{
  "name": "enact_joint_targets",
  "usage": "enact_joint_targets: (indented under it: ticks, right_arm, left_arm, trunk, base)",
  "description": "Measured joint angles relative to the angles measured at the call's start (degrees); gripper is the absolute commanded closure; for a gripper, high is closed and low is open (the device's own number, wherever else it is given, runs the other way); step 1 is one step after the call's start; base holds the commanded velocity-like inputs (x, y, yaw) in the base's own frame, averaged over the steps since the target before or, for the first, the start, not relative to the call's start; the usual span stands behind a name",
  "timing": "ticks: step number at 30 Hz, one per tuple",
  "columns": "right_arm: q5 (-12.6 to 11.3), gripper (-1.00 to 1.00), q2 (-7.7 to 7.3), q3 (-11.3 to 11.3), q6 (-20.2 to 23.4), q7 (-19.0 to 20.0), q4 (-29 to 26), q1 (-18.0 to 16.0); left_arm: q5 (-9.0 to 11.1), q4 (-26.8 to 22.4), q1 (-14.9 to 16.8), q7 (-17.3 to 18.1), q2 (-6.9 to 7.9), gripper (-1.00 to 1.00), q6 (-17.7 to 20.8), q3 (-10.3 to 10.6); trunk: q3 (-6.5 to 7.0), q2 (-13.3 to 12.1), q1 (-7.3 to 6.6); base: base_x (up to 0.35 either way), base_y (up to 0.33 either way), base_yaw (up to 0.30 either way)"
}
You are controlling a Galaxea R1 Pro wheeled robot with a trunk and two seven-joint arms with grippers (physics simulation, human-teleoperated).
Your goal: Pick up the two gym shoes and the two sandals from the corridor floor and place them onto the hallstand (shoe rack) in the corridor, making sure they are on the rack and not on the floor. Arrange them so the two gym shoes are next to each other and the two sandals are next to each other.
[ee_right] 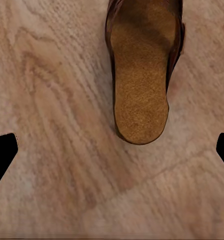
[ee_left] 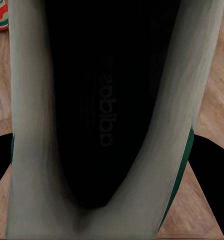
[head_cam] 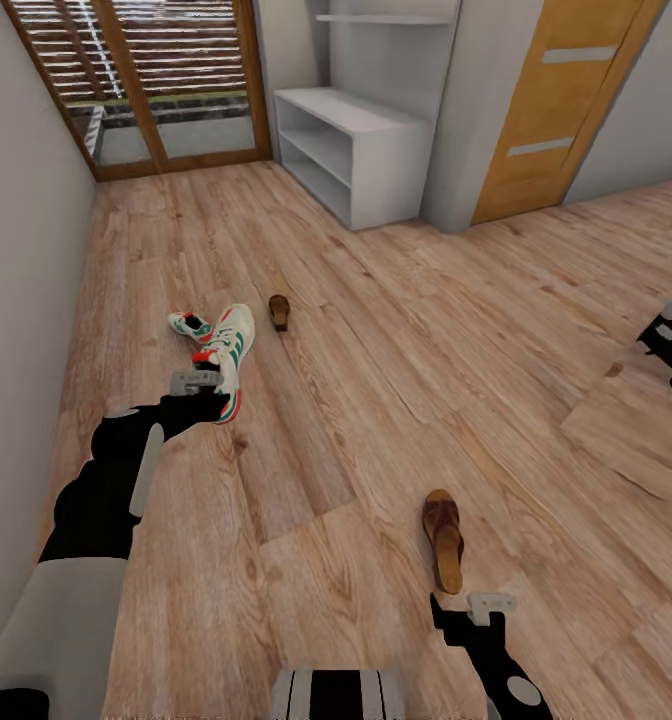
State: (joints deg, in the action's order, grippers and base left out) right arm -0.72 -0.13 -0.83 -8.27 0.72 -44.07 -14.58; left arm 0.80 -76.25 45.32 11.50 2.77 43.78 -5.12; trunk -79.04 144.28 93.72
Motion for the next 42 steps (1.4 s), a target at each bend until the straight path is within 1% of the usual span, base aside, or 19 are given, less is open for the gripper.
enact_joint_targets:
  ticks: [6,13,22,26,29,31,36,42]
  right_arm:
    - [0.0,-1.0,-0.01,-0.1,0.0,0.0,-0.1,0.0]
    - [0.0,-1.0,-0.13,-1.3,0.0,0.0,-0.3,0.0]
    - [0.0,-1.0,-0.06,-1.5,0.0,0.0,-0.4,0.0]
    - [0.0,-1.0,-0.05,-1.5,0.0,0.0,-0.4,0.0]
    - [0.0,-1.0,-0.05,-1.5,0.0,0.0,-0.4,0.0]
    - [0.0,-1.0,-0.05,-1.5,0.0,0.0,-0.4,0.0]
    - [0.0,-1.0,-0.05,-1.5,0.0,0.0,-0.4,0.0]
    - [0.0,-1.0,-0.05,-1.5,0.0,0.0,-0.4,0.0]
  left_arm:
    - [0.0,0.0,0.0,0.0,-0.03,1.0,0.0,0.0]
    - [0.0,0.0,0.0,0.0,-0.04,1.0,0.0,0.0]
    - [0.0,-0.1,0.0,-0.1,-0.04,1.0,-0.1,0.0]
    - [0.0,-0.1,0.0,-0.1,-0.04,1.0,-0.1,0.4]
    - [0.1,0.0,0.0,-0.1,-0.04,1.0,-0.1,1.7]
    - [-0.1,0.0,0.0,-0.1,-0.04,1.0,-0.1,2.2]
    - [-0.1,0.0,0.0,-0.1,-0.04,1.0,-0.2,2.4]
    - [-0.1,0.0,0.0,-0.1,-0.04,1.0,-0.2,2.5]
  trunk:
    - [-1.81,0.1,0.15]
    - [-4.0,0.2,0.33]
    - [-6.8,0.3,0.57]
    - [-6.9,0.3,0.56]
    - [-6.92,0.3,0.55]
    - [-6.92,0.3,0.54]
    - [-6.92,0.3,0.55]
    - [-6.92,0.3,0.56]
  base:
    - [0.0,0.0,0.131]
    - [0.0,0.0,0.016]
    - [0.0,0.0,0.0]
    - [0.0,0.0,0.0]
    - [0.078,0.0,0.0]
    - [0.243,0.0,0.0]
    - [0.194,0.0,0.0]
    - [0.035,0.0,0.0]
